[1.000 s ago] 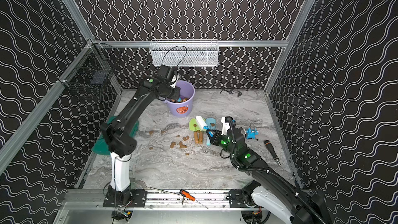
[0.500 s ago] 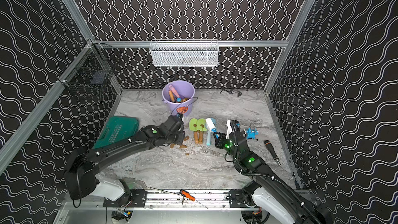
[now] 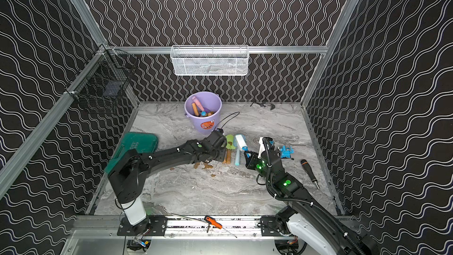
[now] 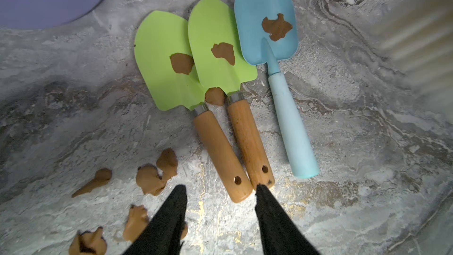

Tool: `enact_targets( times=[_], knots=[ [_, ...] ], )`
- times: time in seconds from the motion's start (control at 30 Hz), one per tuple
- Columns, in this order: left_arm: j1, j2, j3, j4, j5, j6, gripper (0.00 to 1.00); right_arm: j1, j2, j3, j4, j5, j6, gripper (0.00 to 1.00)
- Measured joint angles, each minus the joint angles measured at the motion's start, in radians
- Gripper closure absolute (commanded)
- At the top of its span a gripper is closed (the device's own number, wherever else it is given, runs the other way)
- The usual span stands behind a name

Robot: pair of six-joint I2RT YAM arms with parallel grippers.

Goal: Brush the soil off the hand trowel and place it into the bucket
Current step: Pick up the hand trowel from the center of the board.

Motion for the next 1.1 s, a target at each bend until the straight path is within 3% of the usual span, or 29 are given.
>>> enact_targets(
  times=[0.77, 1.1],
  knots=[
    [0.000, 0.238, 0.128, -0.050, -0.068, 0.014, 0.56, -0.005, -0.010, -0.018, -0.005, 0.002, 0.000, 1.00],
    [0.006, 0.241, 0.128, -0.050, -0.111, 0.026, 0.77, -0.006, -0.011, -0.021, -0.005, 0.002, 0.000, 1.00]
  ],
)
